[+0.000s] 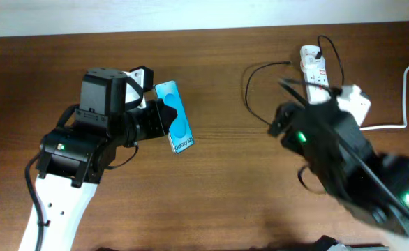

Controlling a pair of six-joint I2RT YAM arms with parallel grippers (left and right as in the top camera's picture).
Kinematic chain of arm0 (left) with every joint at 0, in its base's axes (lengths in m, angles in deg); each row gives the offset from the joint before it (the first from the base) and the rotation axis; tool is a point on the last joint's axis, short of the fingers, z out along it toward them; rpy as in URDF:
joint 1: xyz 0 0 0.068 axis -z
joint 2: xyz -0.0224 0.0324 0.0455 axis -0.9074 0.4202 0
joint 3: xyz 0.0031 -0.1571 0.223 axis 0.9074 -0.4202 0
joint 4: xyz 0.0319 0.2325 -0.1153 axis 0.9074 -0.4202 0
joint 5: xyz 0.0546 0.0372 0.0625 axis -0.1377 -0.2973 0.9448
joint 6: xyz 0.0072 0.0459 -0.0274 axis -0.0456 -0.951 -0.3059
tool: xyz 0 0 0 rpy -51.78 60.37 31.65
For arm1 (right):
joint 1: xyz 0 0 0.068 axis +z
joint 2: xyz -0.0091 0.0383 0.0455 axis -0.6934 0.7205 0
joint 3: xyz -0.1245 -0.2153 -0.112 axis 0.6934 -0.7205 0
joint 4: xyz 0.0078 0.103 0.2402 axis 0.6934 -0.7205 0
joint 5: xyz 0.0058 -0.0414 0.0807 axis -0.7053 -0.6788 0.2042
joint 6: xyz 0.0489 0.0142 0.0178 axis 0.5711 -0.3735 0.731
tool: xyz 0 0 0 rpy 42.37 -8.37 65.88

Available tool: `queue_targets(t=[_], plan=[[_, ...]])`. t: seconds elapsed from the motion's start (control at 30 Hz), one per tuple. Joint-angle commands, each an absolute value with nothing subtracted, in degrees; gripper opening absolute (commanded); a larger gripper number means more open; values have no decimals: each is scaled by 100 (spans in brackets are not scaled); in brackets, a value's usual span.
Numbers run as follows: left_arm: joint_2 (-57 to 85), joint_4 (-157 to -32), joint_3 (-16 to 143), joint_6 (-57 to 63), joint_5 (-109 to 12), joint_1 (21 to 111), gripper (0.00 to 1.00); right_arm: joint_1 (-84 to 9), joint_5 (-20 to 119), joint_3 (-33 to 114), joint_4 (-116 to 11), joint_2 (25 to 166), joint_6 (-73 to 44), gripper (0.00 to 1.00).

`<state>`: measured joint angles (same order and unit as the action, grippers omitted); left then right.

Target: Plug charger to phone and switch on socket

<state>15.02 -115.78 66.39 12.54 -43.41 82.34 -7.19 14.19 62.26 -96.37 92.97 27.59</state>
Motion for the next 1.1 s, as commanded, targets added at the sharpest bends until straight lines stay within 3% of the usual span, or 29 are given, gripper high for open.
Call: queue_targets(t=[0.0,0.1,0.2,0.27,0.5,0.7,0.83,0.97,1.07], plan=[[1467,-11528,6685,1158,-4367,8226,0,-1740,2044,7187,-9563,10245,1994,98],[1467,-11521,6685,1158,-4362,8226,0,-3135,3729,7419,-8946,11227,1382,98],[1467,-11528,6685,1136,-4314,8226,0,-3688,4262,7419,-8140,12514,1382,100],[1467,-11532,6685,972,-4056,8226,0,-3690,4251,7419,-7578,13277,1380,92],[1467,-11536,6685,581,-3222,8226,0,-3692,3749,7419,-5900,15121,1642,91],[1467,-11556,6685,583,-2996,8226,0,-3714,2955,7417,-5128,15830,2418,88],[1467,-11554,6685,583,-2992,8226,0,-3913,3161,7410,-4636,16251,2508,88],[1467,-11554,6685,583,-2992,8226,0,-3981,3416,7410,-4586,16435,2781,78],[1467,-11554,6685,583,-2992,8226,0,-3981,3766,7410,-4523,16435,2781,78]])
